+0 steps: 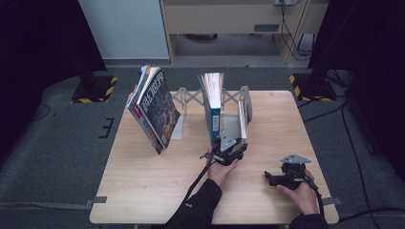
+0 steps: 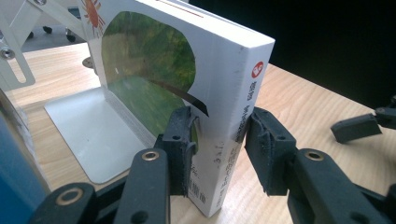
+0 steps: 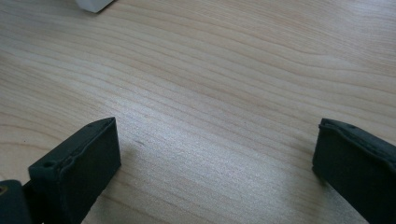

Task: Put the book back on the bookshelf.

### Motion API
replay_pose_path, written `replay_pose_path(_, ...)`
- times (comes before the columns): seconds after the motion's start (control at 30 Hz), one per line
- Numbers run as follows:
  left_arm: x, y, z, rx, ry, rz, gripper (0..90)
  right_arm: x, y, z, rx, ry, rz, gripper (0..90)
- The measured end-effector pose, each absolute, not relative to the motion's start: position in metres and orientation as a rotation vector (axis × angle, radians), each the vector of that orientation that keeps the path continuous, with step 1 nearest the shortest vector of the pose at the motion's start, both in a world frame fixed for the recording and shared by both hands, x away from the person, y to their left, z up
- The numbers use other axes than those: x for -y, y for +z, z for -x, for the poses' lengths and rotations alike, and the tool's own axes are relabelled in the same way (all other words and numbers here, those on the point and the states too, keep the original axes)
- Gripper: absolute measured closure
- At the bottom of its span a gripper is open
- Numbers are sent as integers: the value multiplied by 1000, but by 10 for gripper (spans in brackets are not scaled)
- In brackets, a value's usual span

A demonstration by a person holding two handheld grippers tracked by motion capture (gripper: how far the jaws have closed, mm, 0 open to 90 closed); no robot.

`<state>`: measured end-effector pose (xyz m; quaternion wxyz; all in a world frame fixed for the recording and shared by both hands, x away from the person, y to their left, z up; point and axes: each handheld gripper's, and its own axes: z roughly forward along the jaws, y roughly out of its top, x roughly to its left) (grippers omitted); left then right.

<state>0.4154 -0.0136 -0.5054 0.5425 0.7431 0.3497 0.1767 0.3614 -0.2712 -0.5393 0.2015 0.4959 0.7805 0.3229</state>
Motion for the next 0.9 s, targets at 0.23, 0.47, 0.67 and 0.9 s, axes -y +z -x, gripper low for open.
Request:
replay_pose_path(0.23,18,-505,-429,-836,436,-1772,608,271,-539,-361,-2180,902,-1385,13)
replay_pose_path(0.47,22,-505,-438,-839,464,-1781,605,271,-539,-361,-2181,902,-1385,12)
replay_pose_path(0.67,24,-504,-442,-831,484,-1798,597,271,-539,-361,-2180,902,-1385,13)
replay_pose_path(0.9,20,-502,-438,-827,483,-1829,550,271,-539,-362,-2181,901,-1380,13)
